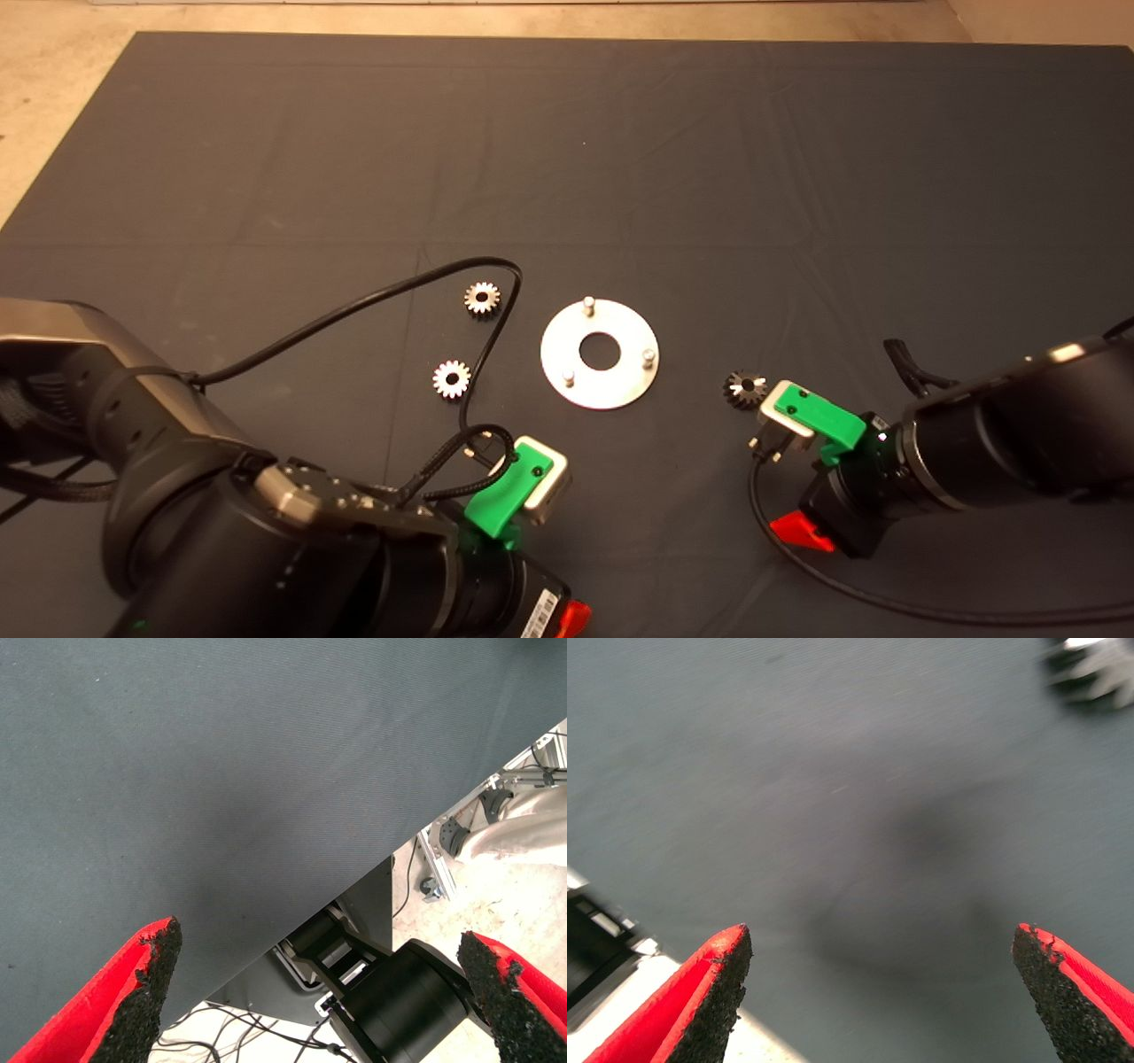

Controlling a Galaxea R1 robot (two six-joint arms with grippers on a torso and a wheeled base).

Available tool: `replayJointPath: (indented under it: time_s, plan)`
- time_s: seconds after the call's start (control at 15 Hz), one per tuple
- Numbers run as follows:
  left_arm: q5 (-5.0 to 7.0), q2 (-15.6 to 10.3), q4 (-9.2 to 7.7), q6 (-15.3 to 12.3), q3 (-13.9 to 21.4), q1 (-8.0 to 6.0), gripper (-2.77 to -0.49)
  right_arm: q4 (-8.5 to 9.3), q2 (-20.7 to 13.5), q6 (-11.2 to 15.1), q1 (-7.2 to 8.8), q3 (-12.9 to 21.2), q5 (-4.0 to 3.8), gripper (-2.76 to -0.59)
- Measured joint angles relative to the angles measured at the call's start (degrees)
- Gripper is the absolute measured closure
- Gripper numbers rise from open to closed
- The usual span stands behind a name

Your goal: Install three planetary gears onto the carrier pins

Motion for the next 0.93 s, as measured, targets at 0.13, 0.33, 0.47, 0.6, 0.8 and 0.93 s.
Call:
replayJointPath:
  time_s: [0.13,0.33,0.47,0.6,0.8,0.93]
  plan:
    - [-0.02,0.3,0.2,0.0,0.0,0.0,-2.22,-0.55,-0.02,-1.77,0.15,-1.94,-0.02,-2.18]
    - [0.0,0.31,0.44,0.0,0.0,0.0,-2.22,-1.02,-0.02,-4.3,0.72,-4.39,0.02,-2.18]
    - [0.0,0.35,0.66,0.0,0.0,0.0,-2.22,-1.04,-0.01,-5.41,0.99,-5.72,0.05,-2.18]
    - [0.0,0.35,1.05,0.0,0.0,0.0,-2.22,-1.05,0.0,-6.71,1.24,-7.51,0.05,-2.18]
    - [0.0,0.35,1.24,0.0,0.0,0.0,-2.22,-1.26,0.02,-8.07,1.27,-10.35,0.09,-2.18]
    - [0.0,0.35,1.32,0.0,0.0,0.0,-2.22,-1.68,0.02,-8.57,1.27,-11.9,0.09,-2.18]
